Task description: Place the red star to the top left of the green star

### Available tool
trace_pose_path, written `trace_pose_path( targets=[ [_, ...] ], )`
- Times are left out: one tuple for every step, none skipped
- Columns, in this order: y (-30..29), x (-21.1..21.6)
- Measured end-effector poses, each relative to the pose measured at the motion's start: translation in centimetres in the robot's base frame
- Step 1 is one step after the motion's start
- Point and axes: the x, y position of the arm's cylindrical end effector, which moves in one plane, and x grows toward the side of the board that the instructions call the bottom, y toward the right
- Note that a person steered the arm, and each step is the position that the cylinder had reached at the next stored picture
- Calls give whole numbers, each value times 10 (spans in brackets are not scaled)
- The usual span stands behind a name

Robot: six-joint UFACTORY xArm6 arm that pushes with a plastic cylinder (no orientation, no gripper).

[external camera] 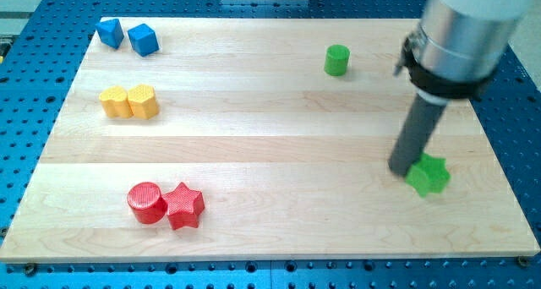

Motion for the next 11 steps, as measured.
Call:
trace_pose_path(
  targets=[
    [5, 30],
    [-64, 42],
    [-159, 83],
    [-271, 82],
    [-298, 65],
    [-224, 38],
    [-276, 41],
    [-287, 19],
    [-194, -17],
    [-193, -25],
    [-157, -32]
  ],
)
